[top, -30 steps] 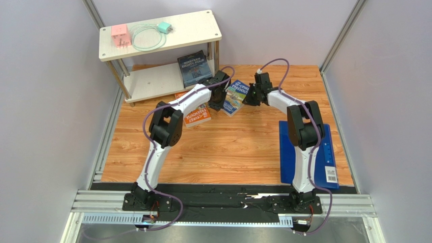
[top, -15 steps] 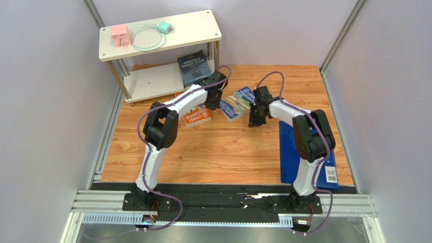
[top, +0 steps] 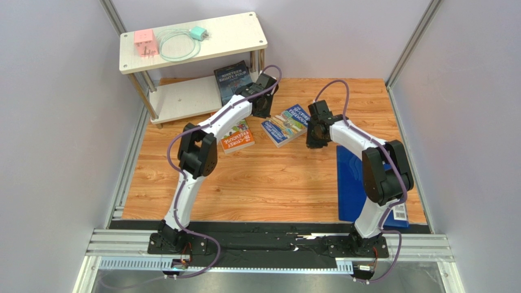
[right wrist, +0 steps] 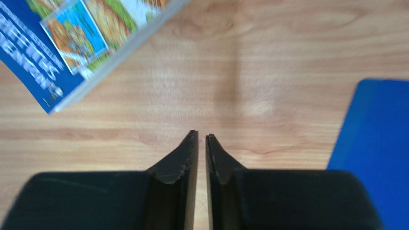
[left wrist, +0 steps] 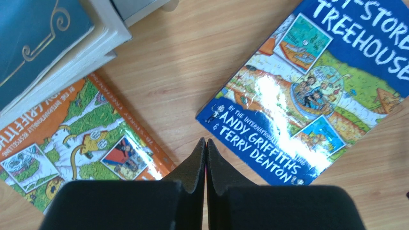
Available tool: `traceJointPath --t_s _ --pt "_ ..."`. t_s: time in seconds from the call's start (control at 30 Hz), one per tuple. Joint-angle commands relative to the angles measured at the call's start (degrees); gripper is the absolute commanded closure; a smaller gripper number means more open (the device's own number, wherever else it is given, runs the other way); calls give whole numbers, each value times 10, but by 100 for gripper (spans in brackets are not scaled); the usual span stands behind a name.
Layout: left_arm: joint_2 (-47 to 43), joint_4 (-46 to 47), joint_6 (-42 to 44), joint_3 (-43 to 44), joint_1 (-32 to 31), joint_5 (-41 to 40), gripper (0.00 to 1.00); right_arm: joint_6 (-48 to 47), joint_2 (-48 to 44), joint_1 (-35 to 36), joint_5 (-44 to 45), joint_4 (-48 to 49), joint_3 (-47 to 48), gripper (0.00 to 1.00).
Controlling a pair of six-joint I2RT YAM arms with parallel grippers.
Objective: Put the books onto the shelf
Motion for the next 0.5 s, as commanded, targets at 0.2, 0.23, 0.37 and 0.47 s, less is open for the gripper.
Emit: traceJointPath --t_s 0.2,0.23,0.37,0.47 --pt "91 -66 -1 130 0 -15 100 11 66 -47 74 27 168 46" --pt "95 -69 -2 137 -1 -20 100 5 89 -47 77 21 193 44" --pt "119 -97 -1 180 -5 -45 100 1 143 -49 79 -1 247 30" --pt "147 -122 -1 222 -6 -57 100 7 169 -49 65 -14 264 29"
